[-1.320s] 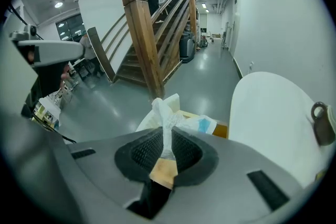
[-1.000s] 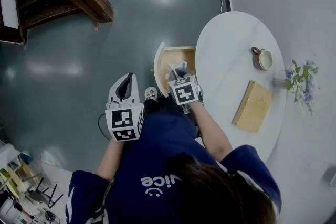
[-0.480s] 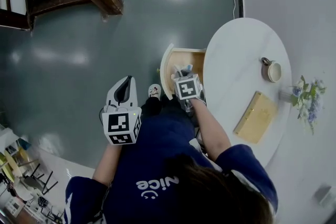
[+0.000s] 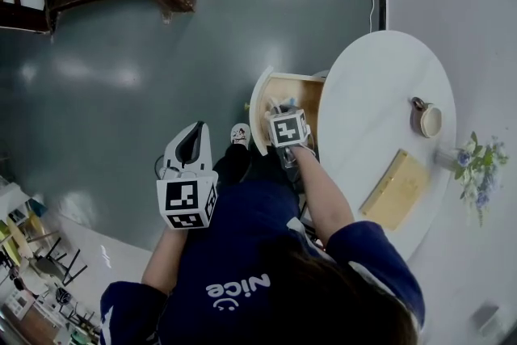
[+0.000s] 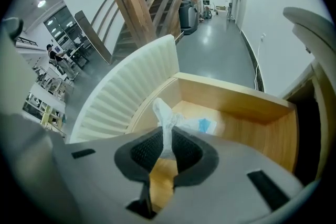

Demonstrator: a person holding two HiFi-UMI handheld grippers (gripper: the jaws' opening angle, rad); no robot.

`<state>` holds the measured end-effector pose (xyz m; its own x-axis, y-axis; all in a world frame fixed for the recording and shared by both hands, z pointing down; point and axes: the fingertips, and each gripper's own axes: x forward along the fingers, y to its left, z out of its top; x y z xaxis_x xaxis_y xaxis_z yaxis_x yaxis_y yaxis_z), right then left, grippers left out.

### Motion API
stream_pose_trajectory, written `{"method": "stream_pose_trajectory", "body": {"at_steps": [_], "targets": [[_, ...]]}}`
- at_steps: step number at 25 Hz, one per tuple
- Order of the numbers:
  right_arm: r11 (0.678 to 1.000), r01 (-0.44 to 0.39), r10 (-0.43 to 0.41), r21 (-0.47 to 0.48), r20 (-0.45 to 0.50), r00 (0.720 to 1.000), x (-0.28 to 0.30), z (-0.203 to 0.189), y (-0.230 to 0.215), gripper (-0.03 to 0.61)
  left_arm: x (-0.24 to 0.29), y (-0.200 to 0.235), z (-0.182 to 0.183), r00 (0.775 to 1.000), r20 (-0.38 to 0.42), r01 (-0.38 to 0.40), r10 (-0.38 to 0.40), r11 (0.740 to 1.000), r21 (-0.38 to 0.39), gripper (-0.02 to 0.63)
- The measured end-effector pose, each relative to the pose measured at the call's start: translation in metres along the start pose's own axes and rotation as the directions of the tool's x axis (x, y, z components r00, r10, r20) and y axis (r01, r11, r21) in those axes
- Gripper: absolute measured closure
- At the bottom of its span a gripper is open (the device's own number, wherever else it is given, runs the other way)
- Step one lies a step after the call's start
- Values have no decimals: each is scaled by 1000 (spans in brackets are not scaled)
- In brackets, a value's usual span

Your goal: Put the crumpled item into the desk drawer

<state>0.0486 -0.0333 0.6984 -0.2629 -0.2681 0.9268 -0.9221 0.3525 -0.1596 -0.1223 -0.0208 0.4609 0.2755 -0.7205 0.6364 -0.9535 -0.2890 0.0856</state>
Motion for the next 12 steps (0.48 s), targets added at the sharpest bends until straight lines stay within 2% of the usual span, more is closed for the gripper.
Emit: {"method": "stream_pose_trajectory", "body": {"at_steps": [2,7,12], "targets": [[1000,-7,7,-2,5,1000,7,3,-2,520,1,2,-1,1000,-5,-9,9,1000,-4,611],[999,-3,7,31,-99,995,17,-14,-8,520,4,7,-6,999,-22,-31,31,999,-27,611],[1000,-25,25,5,-83,996,30,-5,-9,520,9,8,-8,999,-33,-39,38,999,-33,611]]}}
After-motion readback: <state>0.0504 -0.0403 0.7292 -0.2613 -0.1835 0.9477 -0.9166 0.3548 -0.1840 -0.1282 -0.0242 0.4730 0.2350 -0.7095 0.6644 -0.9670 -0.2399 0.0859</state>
